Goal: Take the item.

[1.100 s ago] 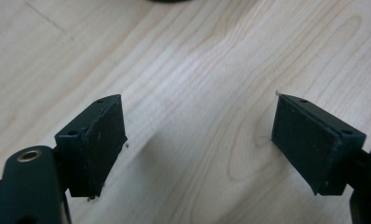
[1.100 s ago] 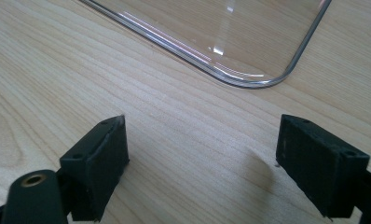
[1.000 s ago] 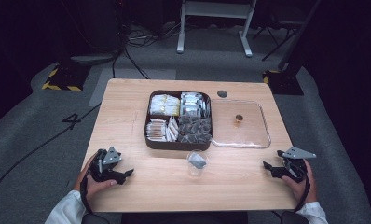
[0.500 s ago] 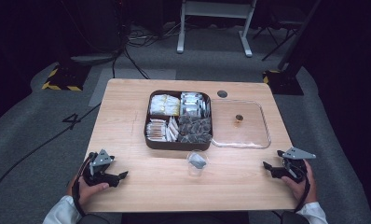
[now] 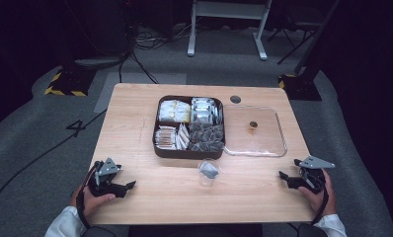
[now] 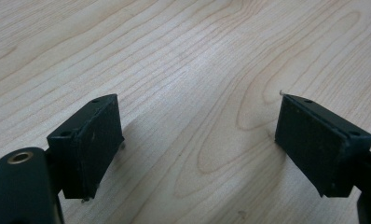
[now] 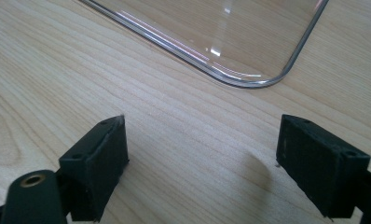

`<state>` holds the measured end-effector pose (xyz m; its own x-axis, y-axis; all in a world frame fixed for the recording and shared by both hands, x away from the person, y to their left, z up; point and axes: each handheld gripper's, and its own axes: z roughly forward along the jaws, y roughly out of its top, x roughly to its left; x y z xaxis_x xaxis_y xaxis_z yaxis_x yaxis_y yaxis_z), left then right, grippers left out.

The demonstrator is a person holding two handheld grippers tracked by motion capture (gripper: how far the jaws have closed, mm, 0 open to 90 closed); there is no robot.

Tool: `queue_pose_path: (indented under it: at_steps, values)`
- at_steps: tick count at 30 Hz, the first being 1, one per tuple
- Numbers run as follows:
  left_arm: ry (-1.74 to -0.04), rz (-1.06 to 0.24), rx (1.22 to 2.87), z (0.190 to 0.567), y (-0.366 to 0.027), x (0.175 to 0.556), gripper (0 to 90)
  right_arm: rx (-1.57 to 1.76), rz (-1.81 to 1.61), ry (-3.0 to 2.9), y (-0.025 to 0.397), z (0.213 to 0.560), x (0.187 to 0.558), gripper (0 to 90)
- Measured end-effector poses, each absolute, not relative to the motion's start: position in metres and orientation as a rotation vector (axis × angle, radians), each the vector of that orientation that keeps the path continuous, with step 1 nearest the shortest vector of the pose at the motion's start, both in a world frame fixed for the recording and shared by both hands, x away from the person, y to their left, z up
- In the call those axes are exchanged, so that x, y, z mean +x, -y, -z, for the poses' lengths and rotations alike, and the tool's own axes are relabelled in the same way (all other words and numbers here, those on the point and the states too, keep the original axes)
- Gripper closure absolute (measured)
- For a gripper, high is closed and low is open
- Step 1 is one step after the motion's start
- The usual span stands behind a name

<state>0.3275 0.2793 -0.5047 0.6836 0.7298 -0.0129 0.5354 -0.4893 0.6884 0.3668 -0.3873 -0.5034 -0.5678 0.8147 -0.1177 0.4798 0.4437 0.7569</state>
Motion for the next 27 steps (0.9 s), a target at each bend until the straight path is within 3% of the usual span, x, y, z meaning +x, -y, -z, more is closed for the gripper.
queue_pose_path:
  at_steps: [27]
  values:
    - [-0.969,-0.369,2.21,0.5048,-0.279,0.3285,14.9,1.086,-0.951,-2.23,0.3874,0.5034,0.3669,17.0]
